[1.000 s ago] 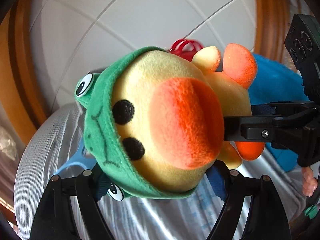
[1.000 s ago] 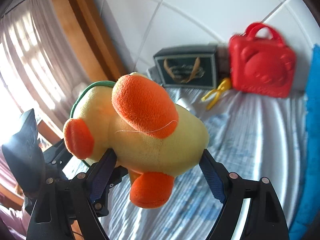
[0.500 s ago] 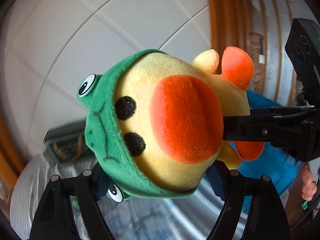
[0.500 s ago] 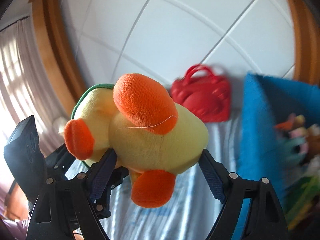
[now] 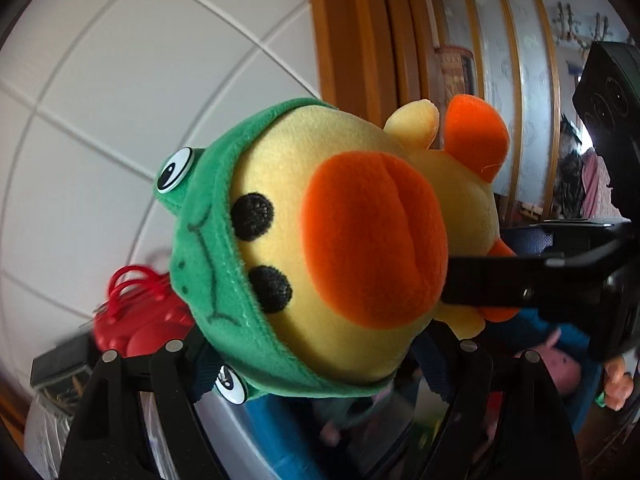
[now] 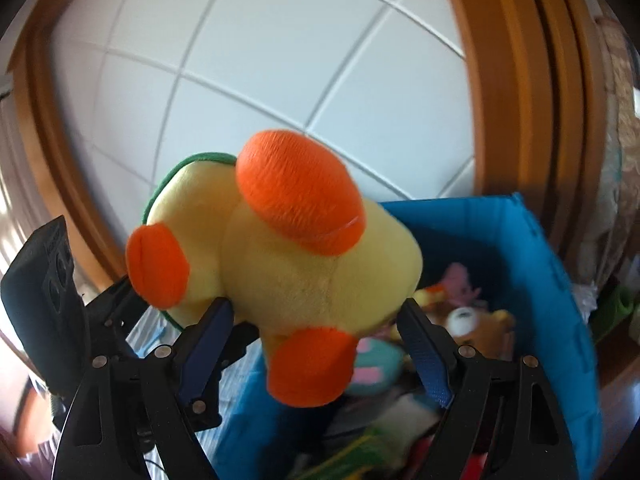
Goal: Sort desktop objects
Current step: 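Lift the yellow duck with both tools and carry it over the blue bin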
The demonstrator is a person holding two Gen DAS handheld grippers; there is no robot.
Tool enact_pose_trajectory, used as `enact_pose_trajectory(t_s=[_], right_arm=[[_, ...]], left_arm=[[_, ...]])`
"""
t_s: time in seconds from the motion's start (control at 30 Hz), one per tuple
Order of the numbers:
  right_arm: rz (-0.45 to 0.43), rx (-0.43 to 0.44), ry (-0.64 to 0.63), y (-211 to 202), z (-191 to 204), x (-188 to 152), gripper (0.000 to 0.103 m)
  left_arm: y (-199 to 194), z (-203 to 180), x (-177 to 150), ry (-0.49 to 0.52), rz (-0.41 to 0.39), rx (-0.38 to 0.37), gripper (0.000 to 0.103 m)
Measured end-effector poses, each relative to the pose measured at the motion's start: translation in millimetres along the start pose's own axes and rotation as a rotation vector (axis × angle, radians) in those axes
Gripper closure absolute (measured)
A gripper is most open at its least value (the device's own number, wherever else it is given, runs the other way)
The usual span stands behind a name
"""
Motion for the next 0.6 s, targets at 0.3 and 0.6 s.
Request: enact_pose_trajectory(t_s=[0.3, 0.6], right_arm=[[0.072, 0.045, 0.166, 44, -123, 15, 0.019], [0.212, 0.019, 0.276, 110, -181, -12, 0.022]], left_arm=[[125, -50, 28, 0.042, 0.168, -0.001, 0.023], [212, -77, -7, 0.055, 0.361, 0.001, 0.023]])
Point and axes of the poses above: each gripper's, at about its wrist camera, not at the fingertips, and y roughly the way its jaws point, z to its left, x to its top, the point moved 2 cm from there along y, roughly the way its jaws point, and after that the axes turned 7 degrees about x, right-handed, at the moved point
